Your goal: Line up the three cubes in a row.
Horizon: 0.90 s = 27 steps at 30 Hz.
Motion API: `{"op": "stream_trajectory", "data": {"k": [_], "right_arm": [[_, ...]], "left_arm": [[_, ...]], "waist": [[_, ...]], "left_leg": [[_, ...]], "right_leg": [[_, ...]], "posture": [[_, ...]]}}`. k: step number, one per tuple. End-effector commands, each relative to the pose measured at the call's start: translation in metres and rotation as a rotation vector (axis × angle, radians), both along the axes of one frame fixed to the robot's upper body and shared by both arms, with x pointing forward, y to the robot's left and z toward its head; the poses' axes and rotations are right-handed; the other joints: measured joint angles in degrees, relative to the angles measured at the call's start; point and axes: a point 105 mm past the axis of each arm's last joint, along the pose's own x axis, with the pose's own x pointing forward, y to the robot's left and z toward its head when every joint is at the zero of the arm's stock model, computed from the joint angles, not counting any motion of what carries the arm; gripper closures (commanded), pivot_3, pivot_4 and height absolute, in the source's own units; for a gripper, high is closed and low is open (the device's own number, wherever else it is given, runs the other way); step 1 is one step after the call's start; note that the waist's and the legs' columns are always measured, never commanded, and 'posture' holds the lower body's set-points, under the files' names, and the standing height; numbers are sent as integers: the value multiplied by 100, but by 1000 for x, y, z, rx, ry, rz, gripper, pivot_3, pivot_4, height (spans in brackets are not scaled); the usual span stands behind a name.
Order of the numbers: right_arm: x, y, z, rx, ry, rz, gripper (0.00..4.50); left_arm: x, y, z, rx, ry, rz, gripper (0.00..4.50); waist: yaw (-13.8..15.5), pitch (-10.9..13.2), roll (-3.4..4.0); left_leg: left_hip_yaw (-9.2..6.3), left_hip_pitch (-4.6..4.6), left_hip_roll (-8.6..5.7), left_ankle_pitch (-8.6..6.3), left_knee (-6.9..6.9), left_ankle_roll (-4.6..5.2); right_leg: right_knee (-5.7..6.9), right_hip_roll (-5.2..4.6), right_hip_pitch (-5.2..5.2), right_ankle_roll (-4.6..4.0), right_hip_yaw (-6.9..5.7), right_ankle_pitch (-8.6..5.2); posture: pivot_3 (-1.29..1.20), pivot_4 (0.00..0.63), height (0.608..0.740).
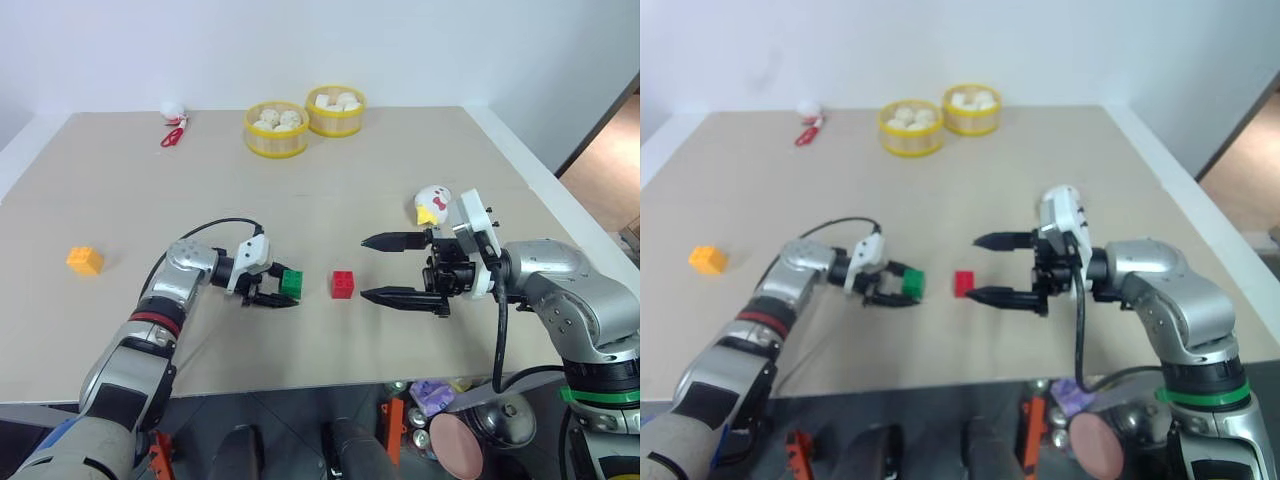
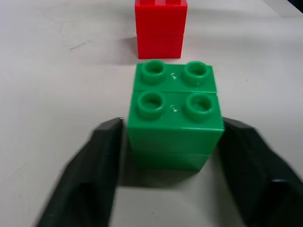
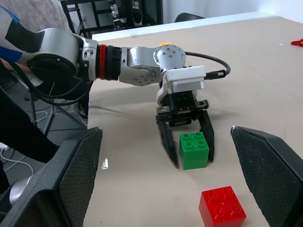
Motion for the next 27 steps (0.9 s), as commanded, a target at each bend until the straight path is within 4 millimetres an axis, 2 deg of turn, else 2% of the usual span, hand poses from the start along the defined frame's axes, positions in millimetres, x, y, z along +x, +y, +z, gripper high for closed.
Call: {"op": "stream_trajectory", "data": {"k": [1, 8, 12, 17, 21, 23, 27], "right_arm": [[0, 0, 11, 1, -49, 15, 0], [3, 2, 13, 5, -52, 24, 0], [4, 3, 15, 8, -53, 32, 0], [5, 3, 16, 8, -55, 44, 0], [6, 4, 16, 5, -58, 56, 0], [8, 6, 17, 5, -70, 57, 0], [22, 15, 21, 27, -126, -6, 0]], "left_arm": [[0, 3, 4, -17, -26, 12, 72], [-12, 11, 8, -41, 19, -8, 72], [-13, 34, 11, -20, 6, 49, 72], [-5, 77, 18, 5, -50, 216, 72], [-3, 102, 25, -2, -101, 323, 72], [-4, 107, 32, -39, -131, 371, 72], [-5, 105, 49, -201, -125, 547, 72]], "waist": [[-2, 0, 0], [-7, 0, 0], [-23, 0, 0], [-15, 0, 0], [-9, 0, 0], [-8, 0, 0], [-9, 0, 0]], "left_leg": [[0, 1, 0, 0, 0, 0], [-1, 0, 3, -4, -1, 5], [-1, 0, 5, -4, -2, 6], [-1, 3, 11, -4, -2, 7], [3, 1, 9, -4, -2, 7], [5, 0, 9, -5, -2, 6], [6, -1, 14, -6, -2, 4]], "right_leg": [[0, 0, 0, 0, 0, 0], [0, 2, -2, -1, -1, -1], [0, 4, -3, -2, -1, -1], [4, 7, -4, -6, -3, -3], [3, 2, -5, -6, -3, -3], [3, 0, -6, -6, -2, -4], [3, 0, -7, -7, -3, -4]], "posture": [[0, 150, 740], [0, 150, 740], [0, 150, 740], [0, 150, 740], [0, 150, 740], [0, 150, 740], [0, 150, 740]]}}
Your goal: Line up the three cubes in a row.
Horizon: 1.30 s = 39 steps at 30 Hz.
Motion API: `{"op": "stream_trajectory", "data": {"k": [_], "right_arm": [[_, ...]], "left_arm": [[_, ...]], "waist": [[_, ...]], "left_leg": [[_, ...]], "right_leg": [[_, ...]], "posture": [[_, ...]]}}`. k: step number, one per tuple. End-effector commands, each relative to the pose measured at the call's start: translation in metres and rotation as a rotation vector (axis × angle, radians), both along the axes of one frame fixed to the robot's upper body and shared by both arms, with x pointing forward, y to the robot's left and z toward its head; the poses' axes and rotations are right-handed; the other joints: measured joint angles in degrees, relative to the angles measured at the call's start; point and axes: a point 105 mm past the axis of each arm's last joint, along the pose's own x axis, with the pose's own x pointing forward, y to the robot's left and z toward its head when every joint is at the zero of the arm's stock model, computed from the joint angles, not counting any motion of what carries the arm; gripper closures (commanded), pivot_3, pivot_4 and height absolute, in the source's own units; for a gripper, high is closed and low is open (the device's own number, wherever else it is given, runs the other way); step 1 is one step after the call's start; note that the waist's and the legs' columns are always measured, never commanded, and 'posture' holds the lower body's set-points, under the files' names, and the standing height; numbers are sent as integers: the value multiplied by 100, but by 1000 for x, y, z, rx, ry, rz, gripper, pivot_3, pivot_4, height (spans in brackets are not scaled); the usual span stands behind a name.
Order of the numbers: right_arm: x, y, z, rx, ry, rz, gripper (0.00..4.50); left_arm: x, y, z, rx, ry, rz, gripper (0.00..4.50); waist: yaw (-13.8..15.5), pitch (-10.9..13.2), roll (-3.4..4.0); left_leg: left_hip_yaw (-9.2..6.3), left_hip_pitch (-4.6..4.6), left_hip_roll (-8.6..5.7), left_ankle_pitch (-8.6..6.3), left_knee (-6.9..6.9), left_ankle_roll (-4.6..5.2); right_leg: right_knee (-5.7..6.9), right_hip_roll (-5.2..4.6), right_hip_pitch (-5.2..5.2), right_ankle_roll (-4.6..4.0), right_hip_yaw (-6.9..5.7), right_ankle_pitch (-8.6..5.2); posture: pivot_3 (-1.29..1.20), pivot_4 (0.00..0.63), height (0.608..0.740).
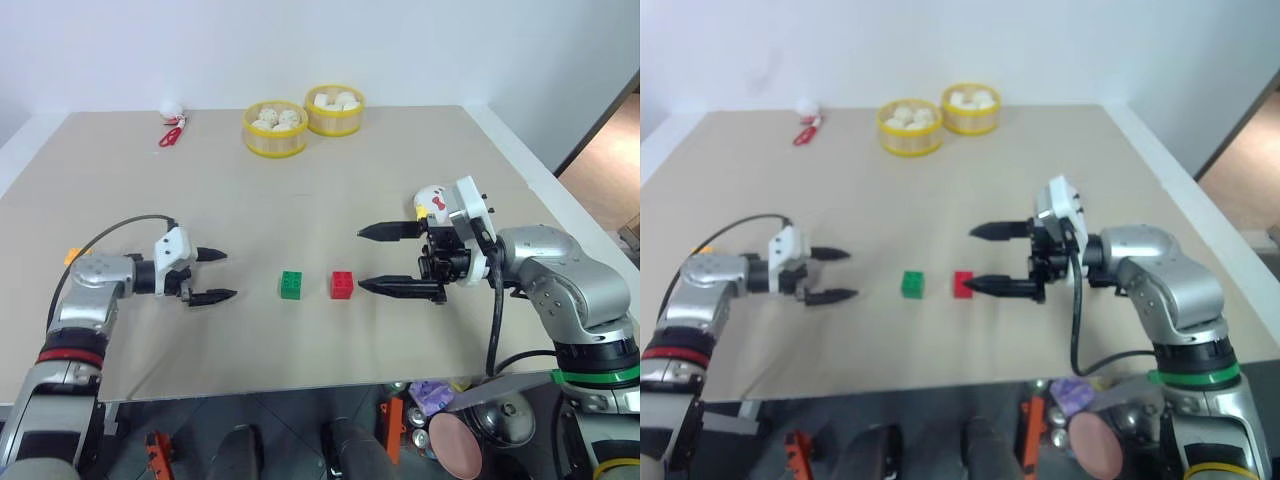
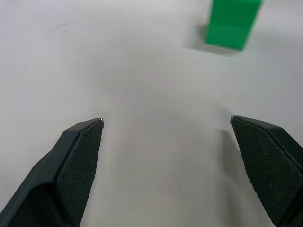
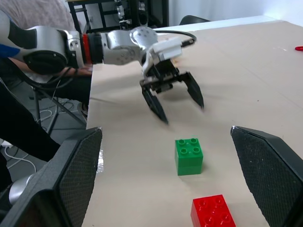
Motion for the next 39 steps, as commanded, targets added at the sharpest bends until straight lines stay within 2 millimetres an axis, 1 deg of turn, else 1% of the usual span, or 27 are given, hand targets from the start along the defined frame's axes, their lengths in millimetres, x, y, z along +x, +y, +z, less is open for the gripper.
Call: {"op": "stream_trajectory", "data": {"k": [1, 4, 7, 10, 12, 13, 15, 19, 22, 24, 25, 27, 33, 39], "right_arm": [[13, 10, 10, 18, -92, -61, 0], [21, 20, 10, 47, -101, -100, 0], [17, 34, 7, 82, -75, -58, 0], [14, 38, 4, 84, -69, -40, 0], [14, 40, 3, 85, -64, -30, 0], [15, 40, 3, 84, -62, -25, 0], [16, 41, 2, 83, -59, -16, 0], [18, 44, 3, 84, -62, -1, 0], [19, 45, 3, 84, -65, 5, 0], [19, 46, 3, 83, -67, 7, 0], [19, 46, 3, 82, -68, 8, 0], [19, 46, 3, 85, -70, 8, 0], [19, 47, 4, 90, -73, 6, 0], [21, 47, 3, 89, -75, -2, 0]], "left_arm": [[3, -4, 29, -168, -50, 165, 72], [-7, -7, 30, -275, -17, 283, 72], [-24, 6, 4, -312, 55, 546, 72], [-39, 19, -9, -331, 100, 720, 72], [-44, 38, -18, -329, 109, 893, 72], [-46, 49, -20, -334, 108, 983, 72], [-48, 69, -21, -350, 99, 1135, 72], [-49, 91, -18, -381, 67, 1298, 72], [-48, 104, -13, -402, 37, 1373, 72], [-48, 116, -7, -426, 5, 1433, 72], [-48, 119, -6, -432, -1, 1448, 72], [-49, 131, -3, -426, -23, 1506, 72], [-46, 141, -3, -415, -33, 1560, 72], [-35, 148, -1, -360, -50, 1561, 72]], "waist": [[0, -1, -1], [-1, -1, -1], [-30, -2, -2], [-10, -2, -9], [-1, -4, -11], [-1, -4, -11], [-3, -6, -14], [-60, -11, -23], [-58, -11, -24], [-29, -11, -24], [-13, -13, -27], [-8, -14, -28], [-5, -14, -30], [-5, -13, -34]], "left_leg": [[0, 1, 2, 0, 0, 0], [0, 4, 5, 0, 0, 0], [7, 7, 6, -2, -1, -4], [7, 13, 14, -13, -4, -2], [-4, 15, 17, -13, -3, -2], [-4, 22, 16, -13, -3, -2], [-1, 29, 12, -12, -2, -1], [-4, 51, 5, -12, -1, -1], [-18, 53, 6, -12, -2, -1], [-20, 48, 7, -12, -4, -1], [-21, 44, 7, -12, -4, -1], [-17, 42, 5, -12, -3, -1], [-3, 33, -1, -16, -3, -8], [-5, 34, 0, -16, -3, -7]], "right_leg": [[0, 1, 0, 0, -1, 0], [4, 3, 1, 2, -1, 2], [5, 2, 1, 21, 4, 13], [6, 9, 2, 19, 5, 10], [7, 14, 5, 12, -6, 6], [9, 13, 10, -8, -6, -5], [8, 11, 13, -13, -1, -6], [8, 14, 15, -24, 7, 12], [8, 27, 14, -27, 6, 14], [9, 29, 14, -28, 6, 14], [8, 29, 13, -27, 6, 14], [7, 25, 14, -27, 8, 13], [-4, 13, 11, -22, 13, 10], [-3, 15, 9, -23, 11, 11]], "posture": [[0, 150, 740], [0, 150, 740], [0, 150, 740], [0, 150, 740], [0, 150, 740], [0, 150, 740], [0, 150, 740], [0, 150, 740], [0, 150, 740], [0, 150, 740], [0, 150, 740], [0, 150, 740], [0, 150, 740], [0, 150, 740]]}}
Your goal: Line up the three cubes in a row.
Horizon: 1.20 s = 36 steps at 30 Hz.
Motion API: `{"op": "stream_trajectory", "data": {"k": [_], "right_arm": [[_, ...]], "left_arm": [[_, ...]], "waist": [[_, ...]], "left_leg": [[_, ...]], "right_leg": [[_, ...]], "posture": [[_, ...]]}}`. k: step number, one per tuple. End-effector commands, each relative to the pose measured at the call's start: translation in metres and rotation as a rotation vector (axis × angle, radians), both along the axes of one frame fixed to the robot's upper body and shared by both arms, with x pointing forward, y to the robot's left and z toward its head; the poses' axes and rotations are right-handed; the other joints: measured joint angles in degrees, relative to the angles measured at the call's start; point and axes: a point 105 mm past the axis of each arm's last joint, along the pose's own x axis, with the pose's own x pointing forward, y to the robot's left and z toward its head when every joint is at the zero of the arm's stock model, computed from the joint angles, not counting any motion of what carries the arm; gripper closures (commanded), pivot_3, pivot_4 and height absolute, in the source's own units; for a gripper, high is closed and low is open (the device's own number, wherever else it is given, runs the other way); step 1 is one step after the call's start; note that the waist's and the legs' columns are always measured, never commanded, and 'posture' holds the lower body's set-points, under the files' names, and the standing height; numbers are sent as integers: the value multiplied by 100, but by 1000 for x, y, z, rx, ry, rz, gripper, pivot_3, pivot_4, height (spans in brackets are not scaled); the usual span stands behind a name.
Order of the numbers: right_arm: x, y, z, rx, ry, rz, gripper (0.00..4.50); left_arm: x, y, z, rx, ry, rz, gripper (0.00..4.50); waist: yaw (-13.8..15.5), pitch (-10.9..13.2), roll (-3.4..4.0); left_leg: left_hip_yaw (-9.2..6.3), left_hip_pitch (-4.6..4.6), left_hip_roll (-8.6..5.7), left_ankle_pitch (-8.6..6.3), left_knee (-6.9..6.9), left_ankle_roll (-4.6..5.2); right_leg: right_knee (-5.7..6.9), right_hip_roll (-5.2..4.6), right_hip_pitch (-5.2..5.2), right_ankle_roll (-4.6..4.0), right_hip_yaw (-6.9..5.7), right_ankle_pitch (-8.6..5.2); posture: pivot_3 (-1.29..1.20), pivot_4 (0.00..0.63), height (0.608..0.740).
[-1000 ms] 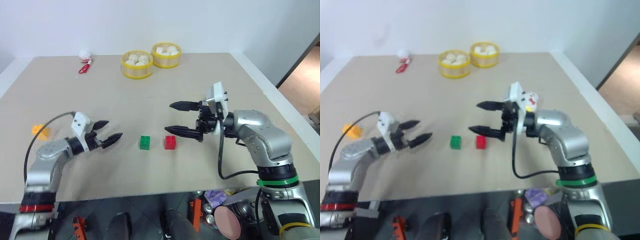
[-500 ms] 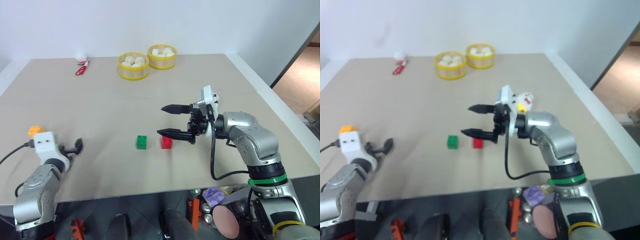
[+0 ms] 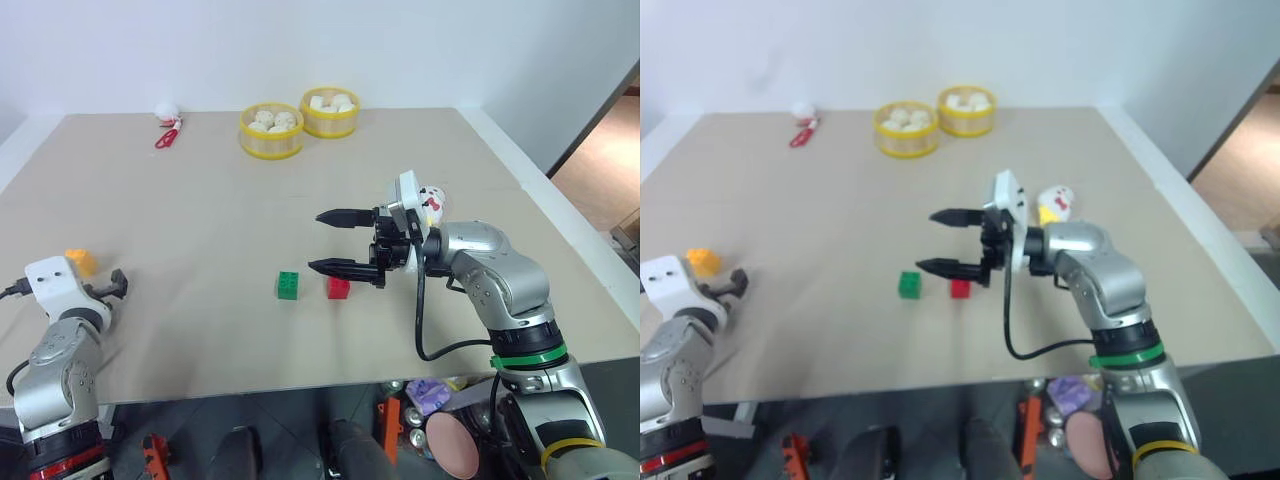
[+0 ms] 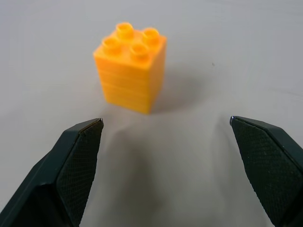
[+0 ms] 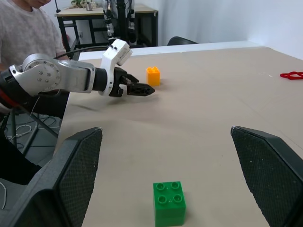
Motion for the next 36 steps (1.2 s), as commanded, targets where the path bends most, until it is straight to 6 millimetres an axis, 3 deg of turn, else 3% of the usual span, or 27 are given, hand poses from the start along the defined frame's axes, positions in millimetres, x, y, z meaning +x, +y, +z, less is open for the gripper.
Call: {"op": "stream_trajectory", "data": {"k": [1, 13, 16, 23, 30, 34, 36], "right_arm": [[1, 1, 12, 18, -51, -4, 0], [3, -1, 10, 15, -47, -20, 0], [4, -2, 10, 14, -47, -23, 0], [5, -3, 11, 7, -49, -33, 0], [7, -5, 11, 6, -50, -42, 0], [9, -5, 11, 3, -52, -44, 0], [9, -5, 11, 2, -52, -43, 0]], "left_arm": [[6, 9, 15, 53, -32, 17, 72], [23, 22, 11, 71, 11, 10, 72], [29, 18, 6, 74, 18, -34, 804], [36, 25, 1, 89, 33, -43, 3187], [40, 15, -1, 156, 52, -113, 3204], [51, -8, 14, 199, -10, -245, 3204], [59, -30, 29, 247, -64, -378, 3204]], "waist": [[0, 0, 0], [2, 0, -4], [3, 0, -4], [8, 0, -4], [4, 0, -4], [18, 0, -4], [33, 0, -4]], "left_leg": [[0, 0, 0, 0, 0, 0], [5, -1, 0, -1, -6, -1], [5, -1, 1, -1, -6, -1], [4, 0, 4, 0, -7, 0], [7, 7, 7, 0, -8, 0], [12, 4, 6, 0, -8, 0], [13, -3, 5, 0, -8, 0]], "right_leg": [[0, 0, 0, 0, -1, 0], [-1, -4, -2, 0, -2, -1], [0, -4, -2, 0, -4, 0], [1, -4, -1, -2, -9, 2], [1, -4, -2, -8, -11, 12], [0, -8, -3, -9, -10, 11], [-2, -11, -3, -3, -10, 6]], "posture": [[0, 150, 740], [0, 150, 740], [0, 150, 740], [0, 150, 740], [0, 150, 740], [0, 150, 740], [0, 150, 740]]}}
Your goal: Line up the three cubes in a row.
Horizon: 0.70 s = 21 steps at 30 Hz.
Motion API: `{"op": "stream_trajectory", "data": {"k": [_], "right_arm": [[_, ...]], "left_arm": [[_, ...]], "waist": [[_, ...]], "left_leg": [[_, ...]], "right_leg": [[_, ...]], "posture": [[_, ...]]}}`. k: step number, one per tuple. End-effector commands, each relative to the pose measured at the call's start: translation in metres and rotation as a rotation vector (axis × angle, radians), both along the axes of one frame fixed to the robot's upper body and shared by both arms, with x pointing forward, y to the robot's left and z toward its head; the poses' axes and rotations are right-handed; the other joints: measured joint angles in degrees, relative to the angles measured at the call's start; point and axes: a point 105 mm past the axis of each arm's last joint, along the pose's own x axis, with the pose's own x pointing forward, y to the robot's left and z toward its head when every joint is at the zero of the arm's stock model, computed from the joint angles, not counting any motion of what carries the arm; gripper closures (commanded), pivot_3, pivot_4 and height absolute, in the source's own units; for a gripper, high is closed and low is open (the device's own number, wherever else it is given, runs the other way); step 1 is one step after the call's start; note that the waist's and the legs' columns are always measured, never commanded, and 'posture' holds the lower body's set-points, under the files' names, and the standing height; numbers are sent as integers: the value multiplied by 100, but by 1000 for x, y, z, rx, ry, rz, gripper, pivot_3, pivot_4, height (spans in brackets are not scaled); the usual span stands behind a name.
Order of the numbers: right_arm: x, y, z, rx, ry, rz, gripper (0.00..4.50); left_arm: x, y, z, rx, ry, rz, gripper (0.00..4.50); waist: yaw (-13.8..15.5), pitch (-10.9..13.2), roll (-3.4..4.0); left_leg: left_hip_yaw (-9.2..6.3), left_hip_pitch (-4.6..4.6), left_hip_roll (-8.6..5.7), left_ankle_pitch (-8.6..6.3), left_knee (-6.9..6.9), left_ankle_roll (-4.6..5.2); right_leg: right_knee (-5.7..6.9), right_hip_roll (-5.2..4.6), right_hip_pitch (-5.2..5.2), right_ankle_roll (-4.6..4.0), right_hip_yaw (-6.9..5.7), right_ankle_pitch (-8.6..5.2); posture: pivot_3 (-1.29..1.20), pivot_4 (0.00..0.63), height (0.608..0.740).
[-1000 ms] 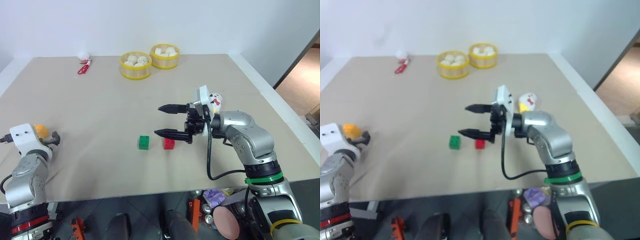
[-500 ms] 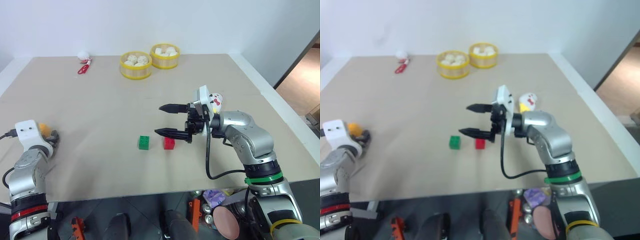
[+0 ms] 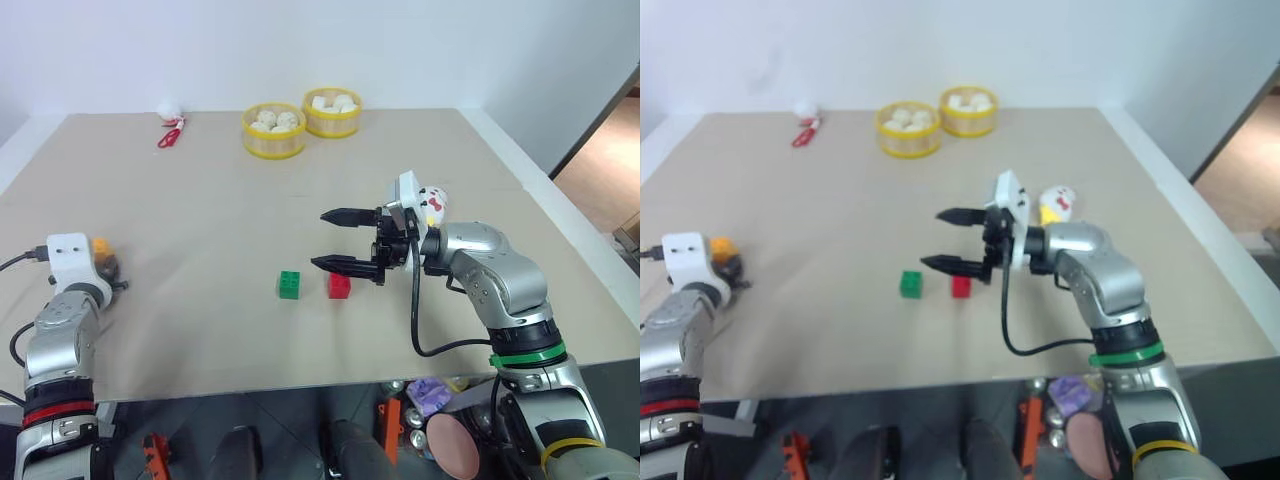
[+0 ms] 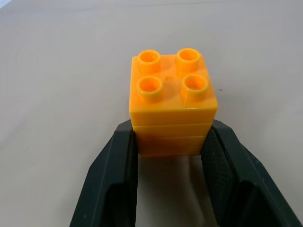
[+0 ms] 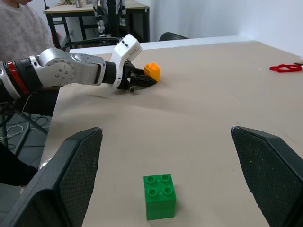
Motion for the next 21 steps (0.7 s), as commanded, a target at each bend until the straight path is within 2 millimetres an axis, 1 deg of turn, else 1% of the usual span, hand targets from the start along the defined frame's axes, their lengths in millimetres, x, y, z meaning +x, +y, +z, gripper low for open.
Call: {"op": "stream_trajectory", "data": {"k": [1, 3, 5, 7, 8, 11, 15, 21], "right_arm": [[0, -1, 16, 9, -65, 8, 0], [-1, -3, 17, 3, -64, 16, 0], [-5, -9, 20, -9, -65, 39, 0], [-9, -15, 22, -7, -55, 57, 0], [-12, -19, 23, -5, -45, 70, 0], [-19, -29, 23, -29, -35, 94, 0], [-31, -43, 29, -38, -25, 115, 0], [-41, -48, 29, -55, -17, 115, 0]], "left_arm": [[14, -39, 38, 89, -125, -245, 3204], [18, -61, 48, 81, -155, -390, 3204], [14, -91, 53, 118, -158, -614, 3204], [4, -113, 46, 183, -129, -824, 3204], [-5, -122, 40, 197, -114, -936, 3204], [-23, -132, 26, 239, -57, -1161, 3204], [-38, -142, 22, 220, -13, -1392, 3204], [-30, -146, 18, 205, 10, -1489, 3204]], "waist": [[11, 0, 0], [11, 0, 0], [7, 0, -1], [4, 1, 0], [4, 0, 0], [-18, 1, 1], [-9, 2, 2], [-10, 2, 2]], "left_leg": [[1, -5, 0, 0, 0, 0], [3, -18, -1, 0, 1, 0], [3, -24, 0, 0, 1, 0], [4, -30, -2, -3, -1, -4], [4, -29, -2, -6, -4, -9], [8, -23, -1, -13, -25, -11], [-4, -21, 4, -14, -43, -9], [-5, -27, 3, -13, -38, -6]], "right_leg": [[-1, -2, -1, 2, 0, -2], [-9, -5, -8, 4, -1, -4], [-13, -5, -10, 7, -1, -5], [-14, -4, -16, 7, 0, -14], [-13, -5, -16, 5, 0, -21], [-13, -5, -19, -3, 2, -38], [-5, 4, -26, -2, -8, -44], [4, 5, -35, 3, -10, -42]], "posture": [[0, 150, 740], [0, 150, 740], [0, 150, 740], [0, 150, 740], [0, 150, 740], [0, 150, 740], [0, 150, 740], [0, 150, 740]]}}
